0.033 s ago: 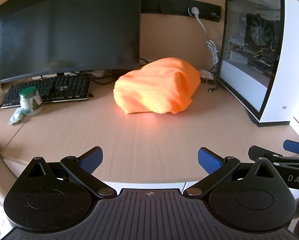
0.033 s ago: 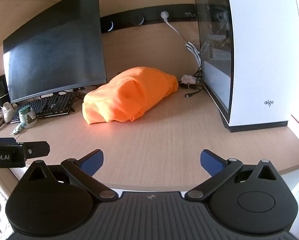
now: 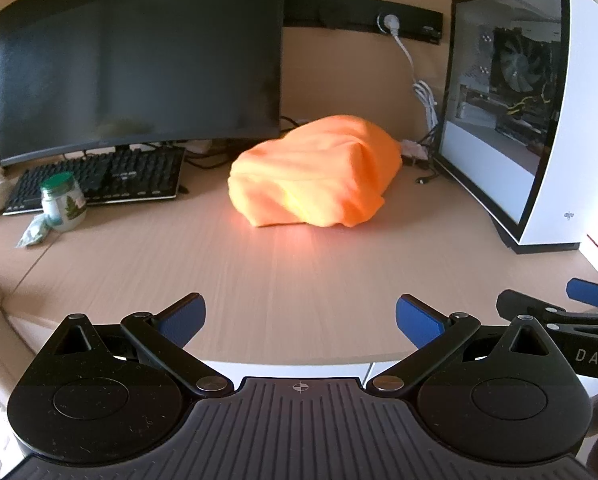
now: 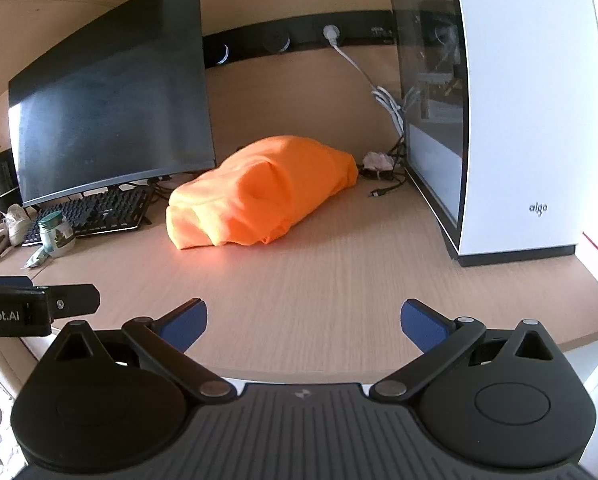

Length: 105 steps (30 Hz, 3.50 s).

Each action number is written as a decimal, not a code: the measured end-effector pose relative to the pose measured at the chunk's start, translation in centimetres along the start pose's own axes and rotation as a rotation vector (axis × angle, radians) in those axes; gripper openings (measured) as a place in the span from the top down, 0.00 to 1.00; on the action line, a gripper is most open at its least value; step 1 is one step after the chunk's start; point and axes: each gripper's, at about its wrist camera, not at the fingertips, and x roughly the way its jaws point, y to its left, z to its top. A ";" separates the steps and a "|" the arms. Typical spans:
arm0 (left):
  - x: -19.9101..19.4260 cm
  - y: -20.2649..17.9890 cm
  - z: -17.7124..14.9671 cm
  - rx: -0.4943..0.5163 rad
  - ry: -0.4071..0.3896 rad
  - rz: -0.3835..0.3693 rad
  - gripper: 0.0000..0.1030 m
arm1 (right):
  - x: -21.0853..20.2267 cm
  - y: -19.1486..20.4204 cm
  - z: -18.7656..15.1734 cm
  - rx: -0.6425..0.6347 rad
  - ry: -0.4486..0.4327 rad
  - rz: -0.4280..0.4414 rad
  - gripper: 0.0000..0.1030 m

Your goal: Fold clothes

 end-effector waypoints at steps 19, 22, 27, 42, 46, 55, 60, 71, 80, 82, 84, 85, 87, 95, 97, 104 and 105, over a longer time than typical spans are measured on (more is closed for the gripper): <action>-1.0 0.6 -0.5 -0.032 0.031 -0.003 0.00 | -0.9 0.0 -0.3 -0.056 -0.038 0.016 0.00; -0.9 0.9 -0.5 -0.037 0.037 -0.007 0.00 | -0.9 0.5 -0.2 -0.060 -0.036 0.008 0.00; -0.9 0.4 -0.8 -0.043 0.037 -0.003 0.00 | -1.1 0.9 -0.1 -0.064 -0.032 -0.010 0.00; -0.7 1.1 -0.5 -0.034 0.061 -0.031 0.00 | -0.9 1.6 0.0 -0.060 -0.030 -0.018 0.00; -0.7 1.4 -0.5 -0.035 0.061 -0.029 0.00 | -0.9 1.8 0.0 -0.059 -0.028 -0.017 0.00; -0.8 2.3 -0.5 -0.043 0.065 -0.020 0.00 | -0.3 2.4 0.1 -0.068 -0.018 -0.006 0.00; -0.7 2.4 -0.3 -0.039 0.068 -0.017 0.00 | 0.0 2.4 0.1 -0.066 -0.015 -0.005 0.00; 0.4 2.6 -0.3 -0.049 0.087 -0.018 0.00 | 0.8 2.2 0.0 -0.068 0.005 -0.009 0.00; 1.5 2.5 0.3 -0.036 0.069 -0.019 0.00 | 1.1 1.7 0.1 -0.048 0.007 -0.045 0.00; 1.7 2.3 0.4 -0.024 0.064 -0.023 0.00 | 1.2 1.6 0.1 -0.042 0.006 -0.052 0.00; 2.0 2.3 0.4 -0.011 0.065 -0.030 0.00 | 1.5 1.7 0.1 -0.036 0.010 -0.056 0.00; 2.1 2.3 0.4 -0.008 0.068 -0.034 0.00 | 1.6 1.7 0.1 -0.035 0.013 -0.058 0.00; 2.6 2.6 0.3 -0.012 0.074 -0.037 0.00 | 2.0 2.0 0.0 -0.039 0.018 -0.061 0.00; 5.1 4.5 0.8 -0.013 0.090 -0.071 0.00 | 3.9 3.7 0.4 -0.059 0.035 -0.088 0.00; 5.9 5.1 1.0 -0.008 0.098 -0.085 0.00 | 4.6 4.4 0.6 -0.063 0.045 -0.101 0.00; 9.6 8.3 2.8 0.025 0.129 -0.140 0.00 | 7.7 6.9 1.9 -0.057 0.084 -0.146 0.00; 10.2 8.7 3.1 0.037 0.141 -0.150 0.00 | 8.3 7.1 2.2 -0.048 0.099 -0.154 0.00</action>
